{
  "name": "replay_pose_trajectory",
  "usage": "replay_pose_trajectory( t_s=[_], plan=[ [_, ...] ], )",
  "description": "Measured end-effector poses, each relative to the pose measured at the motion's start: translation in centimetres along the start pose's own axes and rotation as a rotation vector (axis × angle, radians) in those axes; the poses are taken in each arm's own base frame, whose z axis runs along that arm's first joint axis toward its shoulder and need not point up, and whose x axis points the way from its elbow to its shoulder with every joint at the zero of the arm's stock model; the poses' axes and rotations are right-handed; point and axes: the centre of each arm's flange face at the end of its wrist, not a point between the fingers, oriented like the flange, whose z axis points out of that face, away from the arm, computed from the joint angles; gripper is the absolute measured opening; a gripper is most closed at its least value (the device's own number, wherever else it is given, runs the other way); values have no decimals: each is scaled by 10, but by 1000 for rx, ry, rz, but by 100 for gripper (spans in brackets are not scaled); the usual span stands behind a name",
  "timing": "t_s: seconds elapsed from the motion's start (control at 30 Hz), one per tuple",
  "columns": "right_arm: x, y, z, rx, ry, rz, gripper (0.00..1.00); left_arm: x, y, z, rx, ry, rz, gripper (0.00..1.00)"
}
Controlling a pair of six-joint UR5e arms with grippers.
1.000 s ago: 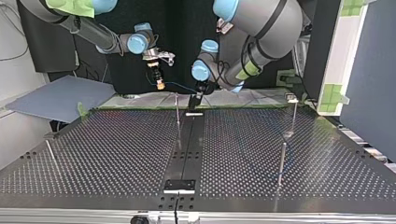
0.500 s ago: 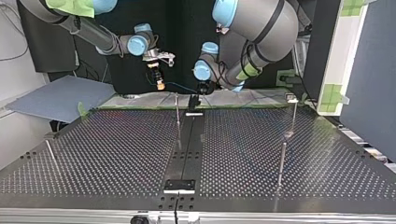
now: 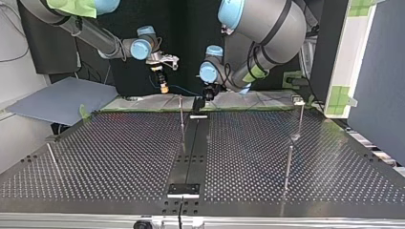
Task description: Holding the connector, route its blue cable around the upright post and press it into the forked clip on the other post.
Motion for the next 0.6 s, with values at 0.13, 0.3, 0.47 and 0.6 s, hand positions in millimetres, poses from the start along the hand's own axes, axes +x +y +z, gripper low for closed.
replay_pose_trajectory(
  t_s=[0.13,0.3,0.47,0.6],
  plan=[
    [1,1,1,-3,-10,1,0,4,3,-3,-3,8,-39,14],
    [4,2,5,-8,-9,3,0,11,5,-9,-2,23,-59,14],
    [6,3,8,-10,-8,4,0,15,2,-15,4,28,-52,14],
    [10,4,12,-12,-8,2,0,16,-2,-18,11,29,-48,14]
  ],
)
